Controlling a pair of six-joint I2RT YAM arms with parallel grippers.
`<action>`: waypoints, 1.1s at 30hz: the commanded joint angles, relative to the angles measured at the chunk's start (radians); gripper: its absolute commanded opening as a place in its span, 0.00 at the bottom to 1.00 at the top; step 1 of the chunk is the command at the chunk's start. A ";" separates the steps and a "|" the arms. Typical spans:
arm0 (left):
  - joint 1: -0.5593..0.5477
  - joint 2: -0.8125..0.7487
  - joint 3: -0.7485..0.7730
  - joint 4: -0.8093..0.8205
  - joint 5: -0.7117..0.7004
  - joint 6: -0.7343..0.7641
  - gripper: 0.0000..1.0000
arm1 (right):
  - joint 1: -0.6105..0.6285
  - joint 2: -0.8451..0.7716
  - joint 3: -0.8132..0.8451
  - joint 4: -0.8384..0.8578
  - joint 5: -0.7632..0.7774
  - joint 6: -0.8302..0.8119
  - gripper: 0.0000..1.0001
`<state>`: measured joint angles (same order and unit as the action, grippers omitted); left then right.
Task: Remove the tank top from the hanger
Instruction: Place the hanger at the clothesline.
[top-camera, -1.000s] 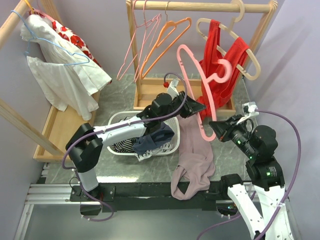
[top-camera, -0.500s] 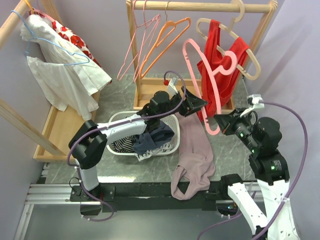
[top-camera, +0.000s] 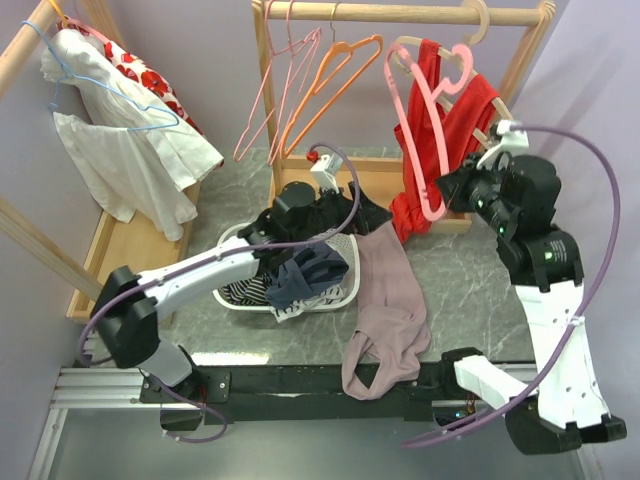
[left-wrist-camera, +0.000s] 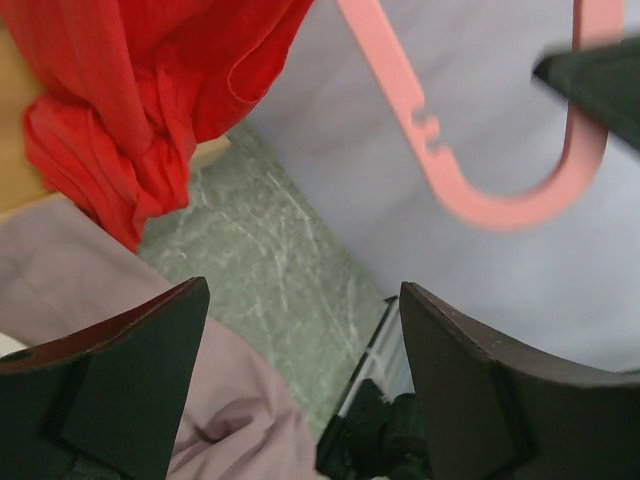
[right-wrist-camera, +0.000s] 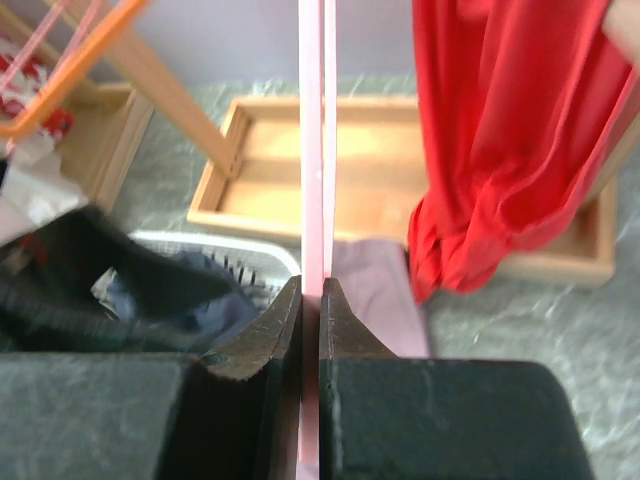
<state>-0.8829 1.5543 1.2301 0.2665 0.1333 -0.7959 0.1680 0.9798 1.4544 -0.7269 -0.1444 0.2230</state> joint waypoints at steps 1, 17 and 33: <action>-0.008 -0.092 -0.027 -0.042 -0.009 0.204 0.84 | 0.036 0.088 0.190 0.008 0.081 -0.059 0.00; -0.010 -0.134 -0.009 -0.113 -0.003 0.267 0.86 | 0.142 0.450 0.567 -0.106 0.232 -0.116 0.00; -0.010 -0.155 -0.011 -0.139 -0.027 0.310 0.90 | 0.159 0.554 0.595 -0.066 0.215 -0.122 0.00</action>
<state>-0.8879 1.4368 1.2018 0.1219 0.1295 -0.5137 0.3172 1.5471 2.0670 -0.8585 0.0666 0.1131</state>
